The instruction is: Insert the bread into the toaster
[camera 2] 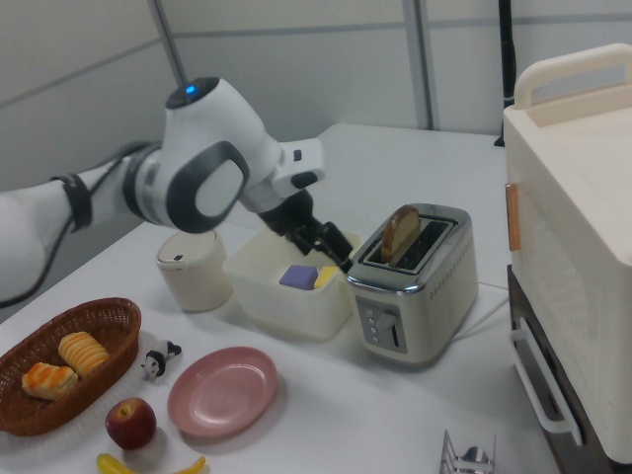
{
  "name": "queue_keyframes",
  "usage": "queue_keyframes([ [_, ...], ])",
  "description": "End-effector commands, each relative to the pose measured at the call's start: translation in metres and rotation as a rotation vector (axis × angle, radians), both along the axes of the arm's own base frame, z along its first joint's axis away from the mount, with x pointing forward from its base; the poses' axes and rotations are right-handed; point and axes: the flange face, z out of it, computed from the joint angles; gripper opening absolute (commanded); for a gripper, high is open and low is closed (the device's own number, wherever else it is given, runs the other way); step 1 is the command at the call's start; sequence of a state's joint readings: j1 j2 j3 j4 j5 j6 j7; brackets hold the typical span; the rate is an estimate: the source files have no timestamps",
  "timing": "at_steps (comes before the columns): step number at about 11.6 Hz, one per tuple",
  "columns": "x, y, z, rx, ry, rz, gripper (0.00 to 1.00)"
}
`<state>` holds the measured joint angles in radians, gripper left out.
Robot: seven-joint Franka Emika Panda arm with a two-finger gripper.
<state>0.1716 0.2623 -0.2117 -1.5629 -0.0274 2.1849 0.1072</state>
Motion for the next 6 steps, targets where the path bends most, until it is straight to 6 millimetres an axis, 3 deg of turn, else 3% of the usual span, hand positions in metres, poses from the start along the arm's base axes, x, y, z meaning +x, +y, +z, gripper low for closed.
queue_keyframes([
  [1,-0.064,0.001,0.025,0.004,0.244,0.006,1.00],
  [3,-0.097,-0.004,0.046,0.020,0.324,0.007,1.00],
  [6,-0.103,-0.007,0.047,0.023,0.351,0.007,1.00],
])
